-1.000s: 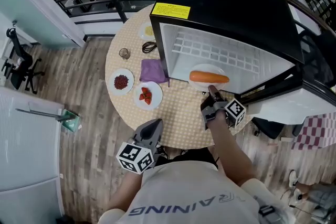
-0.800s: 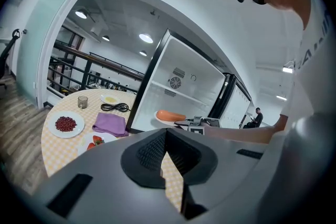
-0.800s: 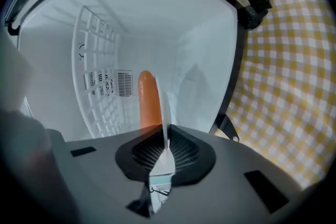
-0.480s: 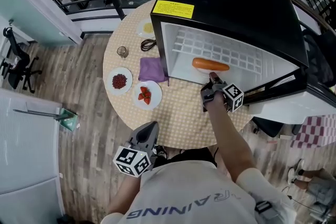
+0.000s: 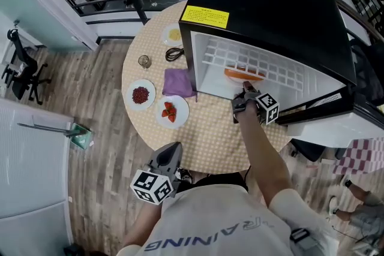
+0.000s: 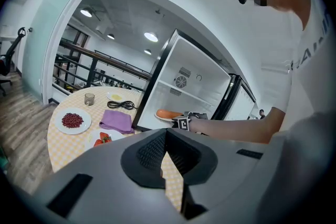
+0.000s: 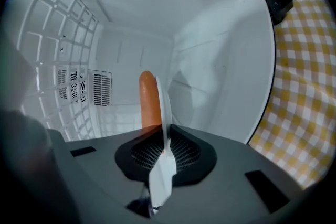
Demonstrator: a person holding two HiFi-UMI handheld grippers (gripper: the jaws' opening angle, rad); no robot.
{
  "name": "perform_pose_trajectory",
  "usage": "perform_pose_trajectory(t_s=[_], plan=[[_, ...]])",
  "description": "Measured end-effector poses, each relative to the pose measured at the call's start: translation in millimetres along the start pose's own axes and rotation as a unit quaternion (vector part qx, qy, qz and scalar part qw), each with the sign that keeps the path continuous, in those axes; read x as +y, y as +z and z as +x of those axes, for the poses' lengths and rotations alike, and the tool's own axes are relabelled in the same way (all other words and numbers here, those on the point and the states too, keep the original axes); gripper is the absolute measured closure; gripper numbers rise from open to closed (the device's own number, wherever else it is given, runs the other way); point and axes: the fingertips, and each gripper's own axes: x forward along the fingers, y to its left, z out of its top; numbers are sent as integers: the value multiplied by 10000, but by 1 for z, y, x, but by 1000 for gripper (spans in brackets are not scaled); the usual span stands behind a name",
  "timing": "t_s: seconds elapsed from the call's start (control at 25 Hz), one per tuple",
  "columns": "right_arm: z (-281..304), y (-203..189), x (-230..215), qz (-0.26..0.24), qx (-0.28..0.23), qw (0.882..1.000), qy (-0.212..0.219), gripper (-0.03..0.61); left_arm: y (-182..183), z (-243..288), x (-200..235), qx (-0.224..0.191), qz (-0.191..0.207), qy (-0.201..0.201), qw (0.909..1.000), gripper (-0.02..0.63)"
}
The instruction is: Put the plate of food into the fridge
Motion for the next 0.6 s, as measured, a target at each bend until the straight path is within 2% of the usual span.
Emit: perform_pose_trajectory(t_s=[0.16, 0.28, 0.36, 0.48, 0.6], plan=[[3, -3, 5, -257, 139, 9996, 46, 524, 0, 2, 0, 18, -6, -24, 10000, 609], [2, -7, 9, -811, 350, 9961, -14, 513, -1, 3, -1, 38, -22, -54, 10000, 609], [1, -11, 15, -1274, 504, 9906, 71, 473, -1, 4, -1, 49, -30, -71, 10000, 609], [2, -17, 20, -2057, 792, 9754, 61, 390, -1, 5, -1, 64, -33, -90, 9999, 609], [2, -22, 16, -2894, 1065, 9512, -146, 364, -2, 5, 1, 73, -55, -91, 9999, 609]])
